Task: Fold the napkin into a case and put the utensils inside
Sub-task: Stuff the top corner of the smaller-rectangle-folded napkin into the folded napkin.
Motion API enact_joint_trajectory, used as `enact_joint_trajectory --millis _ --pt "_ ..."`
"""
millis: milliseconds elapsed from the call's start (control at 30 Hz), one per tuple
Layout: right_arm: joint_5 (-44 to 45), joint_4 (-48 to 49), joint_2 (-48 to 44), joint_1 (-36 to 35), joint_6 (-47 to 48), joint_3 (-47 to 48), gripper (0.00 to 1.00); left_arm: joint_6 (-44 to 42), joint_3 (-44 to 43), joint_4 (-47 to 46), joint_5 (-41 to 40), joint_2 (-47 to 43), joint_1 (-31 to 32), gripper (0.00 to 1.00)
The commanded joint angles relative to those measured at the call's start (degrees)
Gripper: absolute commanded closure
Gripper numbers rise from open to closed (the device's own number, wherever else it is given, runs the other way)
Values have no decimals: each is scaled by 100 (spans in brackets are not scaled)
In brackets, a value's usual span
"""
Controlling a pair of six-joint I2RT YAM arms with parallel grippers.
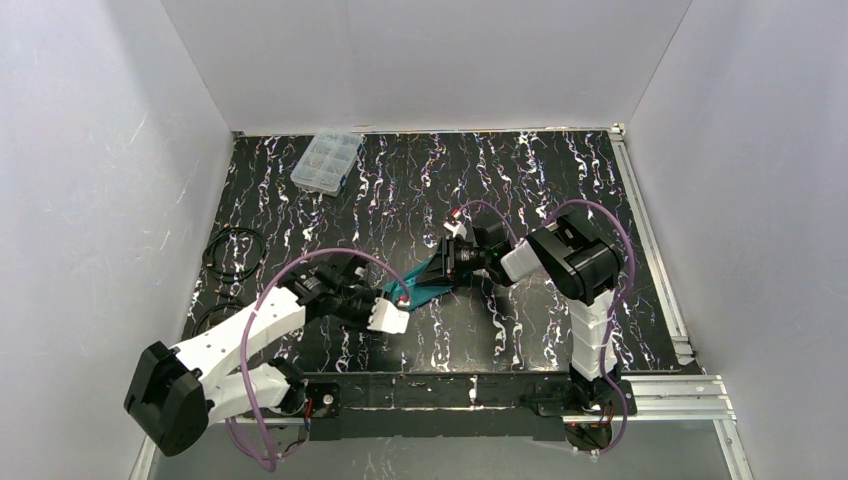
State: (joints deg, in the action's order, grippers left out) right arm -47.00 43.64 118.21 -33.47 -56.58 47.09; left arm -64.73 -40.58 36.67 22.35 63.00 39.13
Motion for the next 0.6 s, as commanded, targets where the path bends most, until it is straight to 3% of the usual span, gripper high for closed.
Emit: enact_joint_trajectory --millis 0,233,367,567 --pt "353 -553 -134 20 310 -14 66 -433 597 -246 -273 -248 5 60" --pt "393 -567 -184 28 298 -76 68 -688 1181 -1875 -375 -163 -31 40" --pt "421 -526 -178 19 245 -90 69 -594 1314 -2626 -505 -96 -29 35" --pt "469 -264 -167 22 44 -149 70 -479 1303 -2187 -319 9 -20 34"
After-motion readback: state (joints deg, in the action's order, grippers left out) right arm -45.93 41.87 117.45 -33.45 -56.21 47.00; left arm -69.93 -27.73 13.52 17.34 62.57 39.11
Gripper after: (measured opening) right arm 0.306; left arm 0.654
